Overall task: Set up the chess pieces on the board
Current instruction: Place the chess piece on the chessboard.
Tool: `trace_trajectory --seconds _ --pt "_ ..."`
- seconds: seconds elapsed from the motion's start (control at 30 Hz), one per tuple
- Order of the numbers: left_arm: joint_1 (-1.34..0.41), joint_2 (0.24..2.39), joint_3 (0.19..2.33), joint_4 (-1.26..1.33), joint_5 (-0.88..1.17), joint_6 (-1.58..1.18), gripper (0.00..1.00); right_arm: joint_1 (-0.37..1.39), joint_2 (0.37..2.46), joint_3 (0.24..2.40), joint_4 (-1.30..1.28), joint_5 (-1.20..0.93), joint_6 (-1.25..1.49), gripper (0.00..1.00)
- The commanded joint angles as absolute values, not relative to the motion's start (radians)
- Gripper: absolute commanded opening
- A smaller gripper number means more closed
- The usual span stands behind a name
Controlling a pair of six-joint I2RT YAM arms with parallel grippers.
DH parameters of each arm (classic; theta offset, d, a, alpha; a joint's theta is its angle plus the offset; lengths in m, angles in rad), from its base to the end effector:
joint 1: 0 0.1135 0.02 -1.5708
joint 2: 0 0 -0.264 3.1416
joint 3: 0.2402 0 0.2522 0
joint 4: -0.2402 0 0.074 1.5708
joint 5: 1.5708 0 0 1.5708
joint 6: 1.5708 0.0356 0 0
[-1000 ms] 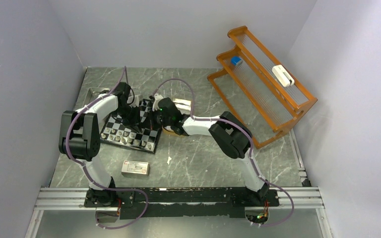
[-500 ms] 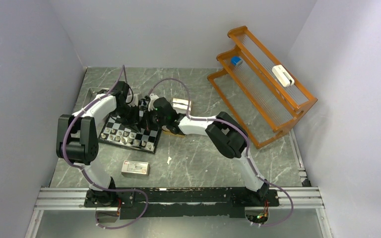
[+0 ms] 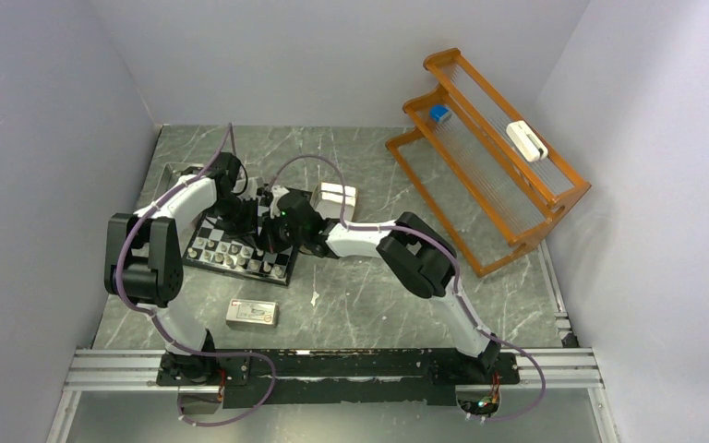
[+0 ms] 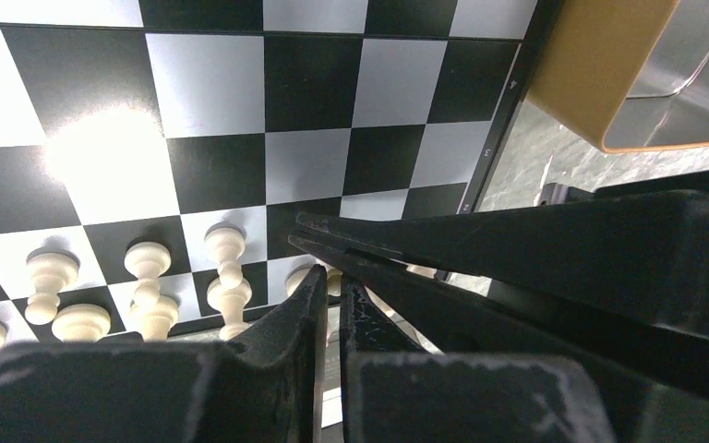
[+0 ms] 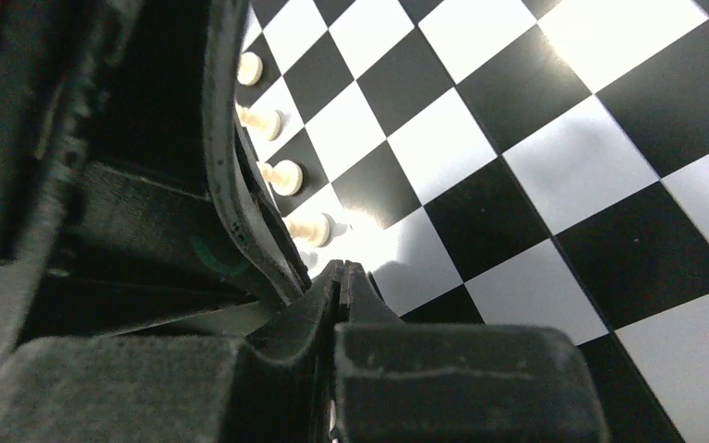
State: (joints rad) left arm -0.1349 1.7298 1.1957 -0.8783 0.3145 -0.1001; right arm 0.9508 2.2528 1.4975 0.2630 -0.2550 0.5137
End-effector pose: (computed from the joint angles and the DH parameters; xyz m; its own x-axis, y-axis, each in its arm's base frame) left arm 0.3158 -0.0540 0.1946 -0.9912 0.0386 -0.1264 0.0776 0.9443 -0.3197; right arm 0.2841 0.4133 0.1429 -0.6897 -0.1476 -0.7089 -0.6634 0.5212 0.5369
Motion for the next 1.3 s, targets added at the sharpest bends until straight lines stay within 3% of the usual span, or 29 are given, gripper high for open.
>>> trace_trajectory --seconds 0.0,0.63,0.93,1.1,1.27 --pt "-0.143 1.736 1.205 -0.840 0.316 -0.095 0.10 0.971 2.278 1.519 0.241 -0.273 0.506 0.00" --pt "-0.160 1.664 1.162 -0.789 0.235 -0.120 0.11 0.943 2.212 1.487 0.288 -0.167 0.499 0.00" --pt "-0.169 1.643 1.129 -0.787 0.238 -0.129 0.10 0.879 2.121 1.445 0.322 -0.156 0.514 0.06" --pt "-0.182 1.623 1.114 -0.770 0.219 -0.140 0.10 0.851 2.033 1.388 0.337 -0.156 0.505 0.13" --pt "-0.187 1.620 1.084 -0.743 0.198 -0.145 0.10 0.836 1.924 1.303 0.367 -0.147 0.503 0.27"
